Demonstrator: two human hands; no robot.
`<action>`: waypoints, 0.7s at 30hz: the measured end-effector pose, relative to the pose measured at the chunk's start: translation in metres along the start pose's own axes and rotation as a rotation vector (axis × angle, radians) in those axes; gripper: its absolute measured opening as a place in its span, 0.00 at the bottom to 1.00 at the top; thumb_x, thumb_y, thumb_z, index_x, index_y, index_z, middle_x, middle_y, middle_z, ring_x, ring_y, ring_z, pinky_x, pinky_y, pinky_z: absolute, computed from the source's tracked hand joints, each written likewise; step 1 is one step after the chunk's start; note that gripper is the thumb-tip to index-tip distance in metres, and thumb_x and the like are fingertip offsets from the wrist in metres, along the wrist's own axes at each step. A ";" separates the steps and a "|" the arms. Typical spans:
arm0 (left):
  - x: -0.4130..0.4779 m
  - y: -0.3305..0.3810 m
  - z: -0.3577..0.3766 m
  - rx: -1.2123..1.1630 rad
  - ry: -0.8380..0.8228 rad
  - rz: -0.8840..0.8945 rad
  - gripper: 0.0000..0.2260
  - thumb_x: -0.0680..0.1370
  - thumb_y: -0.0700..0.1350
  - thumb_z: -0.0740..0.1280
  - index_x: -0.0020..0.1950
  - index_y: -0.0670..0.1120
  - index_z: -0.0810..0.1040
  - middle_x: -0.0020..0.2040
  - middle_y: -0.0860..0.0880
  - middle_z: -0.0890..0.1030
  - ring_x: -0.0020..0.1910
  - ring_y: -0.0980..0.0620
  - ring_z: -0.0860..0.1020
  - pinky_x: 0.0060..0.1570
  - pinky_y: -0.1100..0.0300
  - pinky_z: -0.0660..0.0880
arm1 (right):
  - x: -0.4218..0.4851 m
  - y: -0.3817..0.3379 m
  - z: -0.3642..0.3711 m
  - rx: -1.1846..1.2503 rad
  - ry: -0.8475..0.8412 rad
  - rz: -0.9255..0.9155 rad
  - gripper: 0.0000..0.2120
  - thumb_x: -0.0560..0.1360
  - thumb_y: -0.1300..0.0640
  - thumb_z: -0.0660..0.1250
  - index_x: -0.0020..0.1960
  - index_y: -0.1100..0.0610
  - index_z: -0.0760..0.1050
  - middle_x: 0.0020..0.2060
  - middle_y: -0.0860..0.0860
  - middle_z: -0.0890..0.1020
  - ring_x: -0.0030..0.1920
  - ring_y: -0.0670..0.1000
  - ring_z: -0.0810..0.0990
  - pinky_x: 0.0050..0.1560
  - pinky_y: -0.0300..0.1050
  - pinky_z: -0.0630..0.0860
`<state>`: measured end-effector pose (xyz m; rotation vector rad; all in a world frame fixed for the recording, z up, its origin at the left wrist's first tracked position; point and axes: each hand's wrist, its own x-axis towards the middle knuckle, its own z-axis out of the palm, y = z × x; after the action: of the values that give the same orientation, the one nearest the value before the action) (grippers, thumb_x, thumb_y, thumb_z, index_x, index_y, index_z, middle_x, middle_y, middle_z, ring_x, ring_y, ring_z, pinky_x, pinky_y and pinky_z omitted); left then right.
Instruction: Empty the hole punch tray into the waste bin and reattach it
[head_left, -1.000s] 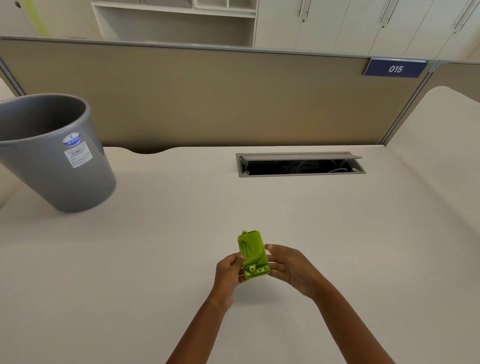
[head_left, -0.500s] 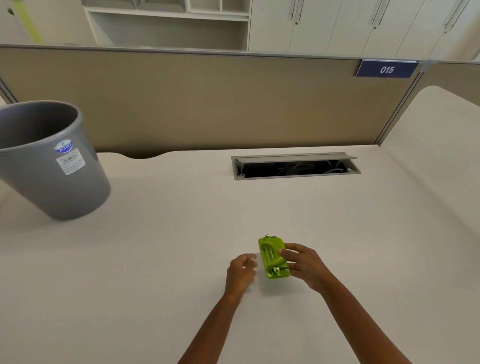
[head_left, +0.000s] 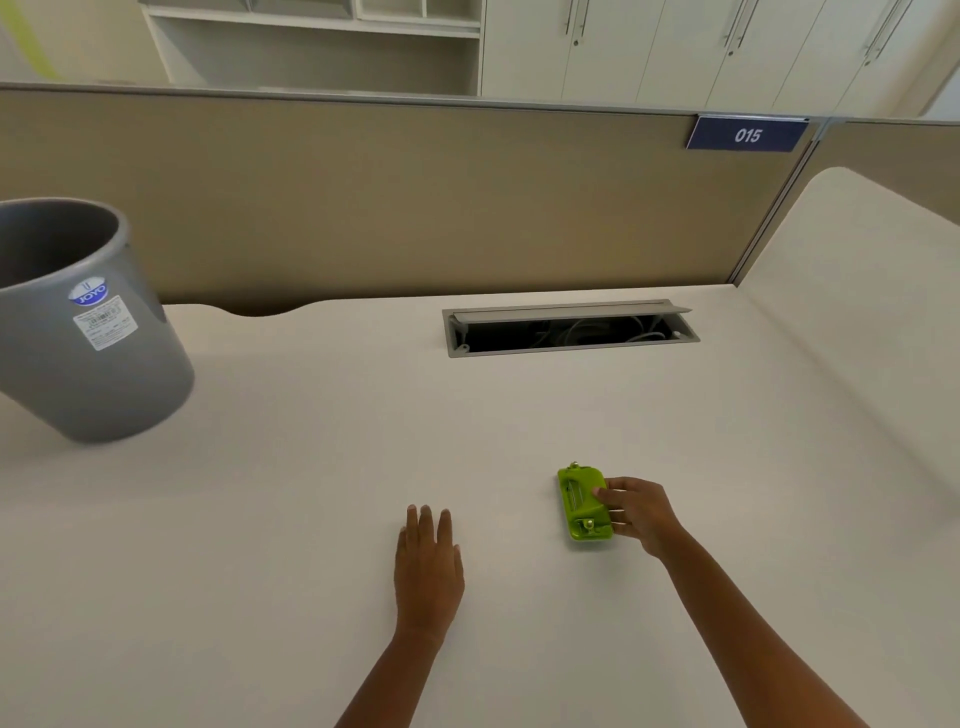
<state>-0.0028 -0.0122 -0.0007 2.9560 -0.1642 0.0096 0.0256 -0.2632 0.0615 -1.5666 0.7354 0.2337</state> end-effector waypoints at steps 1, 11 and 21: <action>-0.001 -0.001 0.001 0.010 -0.004 0.005 0.24 0.53 0.43 0.81 0.47 0.40 0.85 0.47 0.39 0.86 0.49 0.40 0.84 0.42 0.50 0.81 | 0.001 0.000 -0.001 -0.013 0.003 0.002 0.03 0.71 0.65 0.69 0.43 0.60 0.76 0.36 0.58 0.80 0.33 0.55 0.80 0.33 0.44 0.78; -0.004 -0.008 0.003 0.072 0.057 -0.009 0.23 0.52 0.43 0.81 0.46 0.39 0.85 0.46 0.38 0.86 0.48 0.39 0.84 0.41 0.49 0.81 | 0.007 0.002 -0.003 -0.167 0.086 -0.009 0.06 0.68 0.65 0.71 0.35 0.57 0.77 0.39 0.60 0.79 0.41 0.56 0.76 0.37 0.42 0.74; -0.006 -0.012 0.005 0.082 0.070 0.015 0.23 0.53 0.44 0.81 0.46 0.39 0.85 0.46 0.38 0.85 0.48 0.39 0.84 0.42 0.49 0.81 | 0.010 0.007 -0.002 -0.203 0.156 -0.013 0.06 0.69 0.65 0.71 0.35 0.60 0.76 0.40 0.61 0.78 0.41 0.56 0.76 0.35 0.41 0.73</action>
<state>-0.0079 -0.0007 -0.0083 3.0313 -0.1800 0.1242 0.0286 -0.2683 0.0504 -1.7968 0.8433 0.1823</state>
